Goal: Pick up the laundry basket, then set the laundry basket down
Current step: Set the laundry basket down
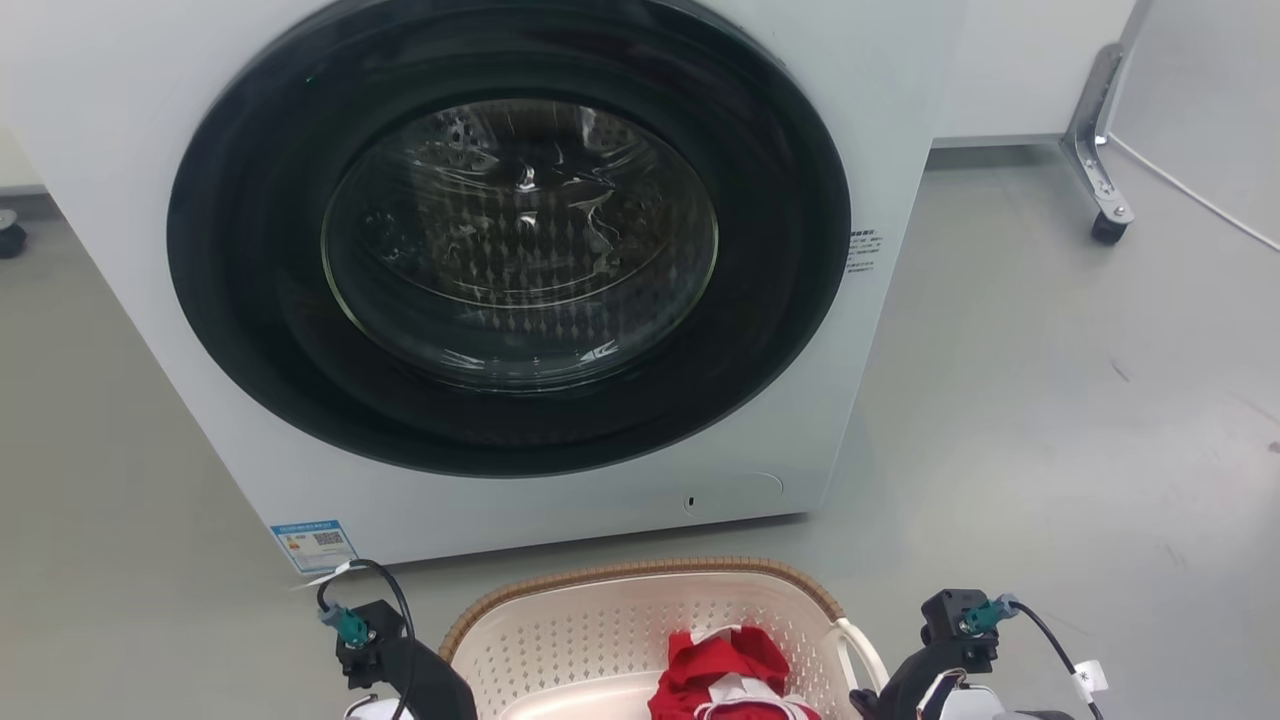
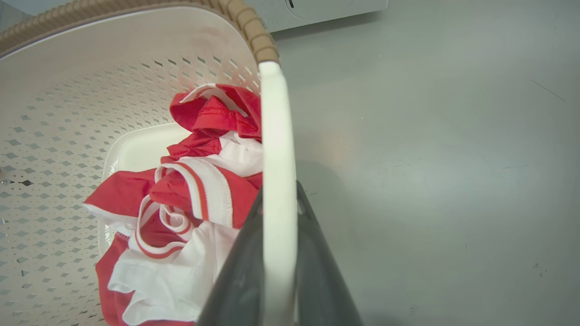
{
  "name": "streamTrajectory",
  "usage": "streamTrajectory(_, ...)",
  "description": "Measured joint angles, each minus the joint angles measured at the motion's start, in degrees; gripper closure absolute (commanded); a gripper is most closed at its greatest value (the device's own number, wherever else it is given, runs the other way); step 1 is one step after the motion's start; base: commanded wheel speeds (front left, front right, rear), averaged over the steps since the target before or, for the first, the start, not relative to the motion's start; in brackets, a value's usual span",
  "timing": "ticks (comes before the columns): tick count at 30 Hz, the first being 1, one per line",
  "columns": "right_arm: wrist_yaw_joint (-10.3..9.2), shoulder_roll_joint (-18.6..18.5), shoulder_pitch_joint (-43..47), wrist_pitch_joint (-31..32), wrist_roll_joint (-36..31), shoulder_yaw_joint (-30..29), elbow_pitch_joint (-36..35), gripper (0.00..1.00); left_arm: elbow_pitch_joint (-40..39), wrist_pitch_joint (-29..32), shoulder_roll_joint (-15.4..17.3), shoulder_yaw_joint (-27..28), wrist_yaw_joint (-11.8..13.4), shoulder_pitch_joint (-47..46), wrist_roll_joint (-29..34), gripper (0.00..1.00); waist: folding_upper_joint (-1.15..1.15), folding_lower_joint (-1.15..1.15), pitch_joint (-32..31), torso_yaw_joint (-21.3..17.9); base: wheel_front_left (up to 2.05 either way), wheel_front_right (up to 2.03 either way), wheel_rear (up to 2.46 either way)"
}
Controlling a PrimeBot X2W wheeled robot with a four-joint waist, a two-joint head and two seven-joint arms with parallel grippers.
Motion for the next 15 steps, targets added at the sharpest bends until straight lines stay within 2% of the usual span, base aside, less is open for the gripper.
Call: streamTrajectory(15, 0.0, -0.86, -3.56, -5.03, -0.21, 0.53, -0.24, 1.0, -2.81, -4.75, 0.01, -2.03, 1.79, -1.77, -0.53, 1.0, 0.0, 0.01, 7.38, 0.07, 0.0, 0.0, 0.0)
